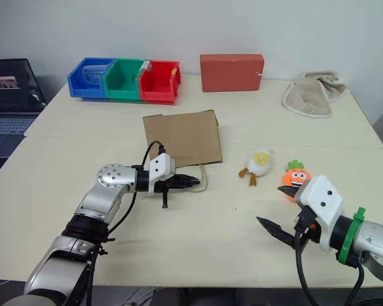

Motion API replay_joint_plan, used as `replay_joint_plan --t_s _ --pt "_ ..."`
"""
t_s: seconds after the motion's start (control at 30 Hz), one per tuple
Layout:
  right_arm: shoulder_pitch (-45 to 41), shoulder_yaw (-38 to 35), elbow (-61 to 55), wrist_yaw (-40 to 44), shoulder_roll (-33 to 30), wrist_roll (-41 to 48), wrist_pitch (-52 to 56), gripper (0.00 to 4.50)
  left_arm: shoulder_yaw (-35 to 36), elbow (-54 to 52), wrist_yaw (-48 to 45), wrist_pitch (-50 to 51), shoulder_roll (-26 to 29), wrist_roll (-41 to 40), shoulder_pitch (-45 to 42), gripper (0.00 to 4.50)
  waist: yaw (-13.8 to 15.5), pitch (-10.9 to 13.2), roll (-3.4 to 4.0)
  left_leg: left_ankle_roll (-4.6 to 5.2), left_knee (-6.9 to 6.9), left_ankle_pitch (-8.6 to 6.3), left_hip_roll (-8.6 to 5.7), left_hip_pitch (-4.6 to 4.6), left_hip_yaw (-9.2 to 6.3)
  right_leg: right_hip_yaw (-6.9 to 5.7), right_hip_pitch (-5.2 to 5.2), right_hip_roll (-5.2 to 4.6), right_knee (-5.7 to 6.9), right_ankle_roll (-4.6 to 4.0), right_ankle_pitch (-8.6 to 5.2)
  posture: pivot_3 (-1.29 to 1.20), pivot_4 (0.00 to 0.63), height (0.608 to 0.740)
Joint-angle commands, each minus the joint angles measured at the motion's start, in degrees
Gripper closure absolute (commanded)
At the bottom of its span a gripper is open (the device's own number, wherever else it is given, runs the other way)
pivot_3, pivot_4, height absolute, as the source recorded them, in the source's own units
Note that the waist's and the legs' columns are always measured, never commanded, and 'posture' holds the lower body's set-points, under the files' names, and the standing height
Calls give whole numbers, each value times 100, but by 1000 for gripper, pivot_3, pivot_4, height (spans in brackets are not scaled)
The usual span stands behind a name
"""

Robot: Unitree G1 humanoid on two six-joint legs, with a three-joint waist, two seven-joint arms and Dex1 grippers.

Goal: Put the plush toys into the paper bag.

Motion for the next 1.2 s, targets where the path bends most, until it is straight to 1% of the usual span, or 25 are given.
replay_joint_plan --t_s 0.03,0.13,0.3,0.47,0.5,0.57,0.6,0.67,0.7,0.73,0.8,0.83,0.93,1.07,1.2 --pt "-2 -117 -147 -2 -39 9 -139 0 92 -510 30 333 -48 -230 -16 4466 1 0 0 0 0 0 0 0 -5 -4 2 0 0 0 0 0 150 740" --pt "-20 -125 -159 -16 -60 41 -147 0 31 -867 90 784 -105 -348 32 4466 0 0 0 0 1 0 -1 1 -14 -13 7 0 0 0 0 0 150 740" --pt "0 -181 -250 -55 -71 161 -118 0 16 -1702 274 2151 -211 -747 -150 4466 2 0 0 0 4 0 -2 0 -24 -20 14 0 -1 -1 0 0 150 740" --pt "-38 -10 -344 -209 -21 315 -115 0 31 -2284 465 3496 -288 -1227 -444 4466 1 0 0 -1 6 0 -4 0 -32 -25 18 1 -1 -1 0 0 150 740" --pt "-76 80 -363 -296 29 362 -131 184 64 -2368 577 3864 -340 -1366 -484 4489 0 0 0 -1 7 0 -4 1 -32 -26 20 1 -2 -1 0 0 150 740" --pt "-175 286 -378 -475 118 440 -116 592 14 -2499 555 4149 -310 -1497 -501 4500 -2 0 0 0 7 0 -3 2 -33 -26 21 1 -2 -1 0 0 150 740" --pt "-232 435 -377 -551 150 409 -102 1006 39 -2545 587 4348 -325 -1609 -518 4500 -4 0 1 0 7 0 -3 2 -33 -26 20 1 -2 -1 0 0 150 740" --pt "-400 787 -325 -739 200 233 -79 1558 19 -2640 529 4663 -261 -1779 -538 4500 -19 1 1 0 6 0 -2 2 -33 -26 19 2 -2 -1 -1 0 150 740" --pt "-526 1028 -269 -853 253 95 -86 1981 36 -2653 507 4834 -260 -1897 -543 4500 -19 1 1 -1 6 0 -3 2 -33 -25 17 2 -2 -1 -1 0 150 740" --pt "-679 1311 -200 -954 297 -92 -106 2246 45 -2645 492 4913 -257 -1959 -540 4500 -19 1 1 -1 6 0 -3 2 -33 -25 17 2 -2 -1 -1 0 150 740" --pt "-1046 1841 -14 -1180 470 -435 -112 2940 74 -2602 515 5042 -258 -2059 -559 4500 -23 1 2 -1 7 1 -3 4 -33 -25 17 2 -2 -1 -1 0 150 740" --pt "-1239 2105 98 -1275 578 -614 -113 3381 108 -2577 556 5120 -266 -2107 -584 4500 -18 2 4 -1 7 1 -3 3 -34 -25 16 2 -1 -2 0 0 150 740" --pt "-2054 3227 835 -1714 1234 -1577 -322 4428 400 -2393 811 5624 -432 -2449 -792 4500 -19 3 4 -1 7 1 -3 1 -37 -27 12 3 -1 -2 0 0 150 740" --pt "-2568 4141 1572 -2009 1811 -2600 -625 4476 669 -2195 1139 6083 -572 -2712 -969 4500 -16 4 8 -2 5 2 -2 -2 -39 -30 5 3 2 -4 0 0 150 740" --pt "-2655 4518 1962 -2074 2114 -3262 -881 4476 894 -2121 1411 6433 -683 -2972 -1104 4500 -5 6 11 -5 -1 3 -3 -17 -43 -37 -10 1 2 -10 -4 0 150 740"
